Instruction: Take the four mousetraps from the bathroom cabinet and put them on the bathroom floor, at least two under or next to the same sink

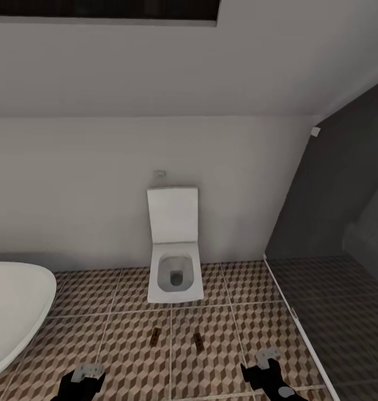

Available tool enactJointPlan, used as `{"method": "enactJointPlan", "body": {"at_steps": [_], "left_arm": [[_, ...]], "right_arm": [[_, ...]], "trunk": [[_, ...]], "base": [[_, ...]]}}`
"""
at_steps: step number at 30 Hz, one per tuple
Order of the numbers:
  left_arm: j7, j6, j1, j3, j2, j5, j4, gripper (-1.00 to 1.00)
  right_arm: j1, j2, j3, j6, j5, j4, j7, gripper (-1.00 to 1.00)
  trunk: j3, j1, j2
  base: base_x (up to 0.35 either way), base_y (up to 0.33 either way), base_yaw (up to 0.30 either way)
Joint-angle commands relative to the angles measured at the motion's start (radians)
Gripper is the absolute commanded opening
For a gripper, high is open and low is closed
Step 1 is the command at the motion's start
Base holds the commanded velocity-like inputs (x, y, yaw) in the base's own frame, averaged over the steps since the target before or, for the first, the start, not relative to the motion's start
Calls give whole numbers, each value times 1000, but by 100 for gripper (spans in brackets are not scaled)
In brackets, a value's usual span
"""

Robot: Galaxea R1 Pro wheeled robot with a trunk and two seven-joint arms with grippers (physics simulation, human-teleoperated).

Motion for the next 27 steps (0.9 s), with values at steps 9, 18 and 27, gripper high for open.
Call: {"method": "enactJointPlan", "body": {"at_steps": [9,18,27], "left_arm": [[-8,-4,-2,-6,-1,11,4,100],[-8,-4,-2,-6,-1,11,5,100],[-8,-4,-2,-6,-1,11,5,100]], "right_arm": [[-1,0,-2,-3,5,1,0,100],[-1,1,-2,-3,5,1,0,100],[-1,2,-2,-3,5,1,0,100]], "trunk": [[13,1,-2],[27,1,-2],[41,1,-2]], "base": [[0,0,0],[0,0,0],[0,0,0]]}}
